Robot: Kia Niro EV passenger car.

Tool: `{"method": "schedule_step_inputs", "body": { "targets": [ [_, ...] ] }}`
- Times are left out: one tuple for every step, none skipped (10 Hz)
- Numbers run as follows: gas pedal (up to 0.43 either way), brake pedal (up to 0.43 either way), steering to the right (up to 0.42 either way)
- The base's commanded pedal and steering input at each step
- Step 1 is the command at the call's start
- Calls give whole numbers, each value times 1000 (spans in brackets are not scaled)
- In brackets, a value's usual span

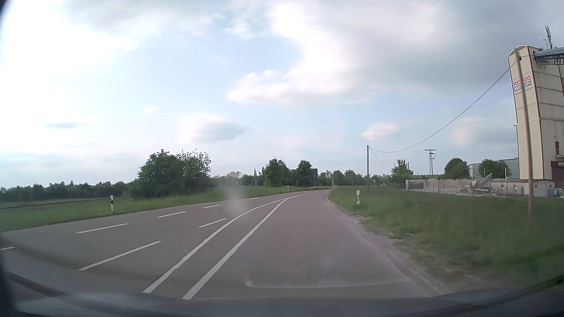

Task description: Follow the waypoints while adhering to traffic rules and regulations

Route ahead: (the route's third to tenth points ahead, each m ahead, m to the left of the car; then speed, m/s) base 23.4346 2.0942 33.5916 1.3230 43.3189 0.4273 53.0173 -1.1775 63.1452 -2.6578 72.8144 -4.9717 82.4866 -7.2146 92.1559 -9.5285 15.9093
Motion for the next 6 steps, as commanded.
{"method": "schedule_step_inputs", "body": {
  "targets": [
    [20,0,4],
    [20,0,7],
    [20,0,7],
    [20,0,7],
    [20,0,7],
    [20,0,7]
  ]
}}
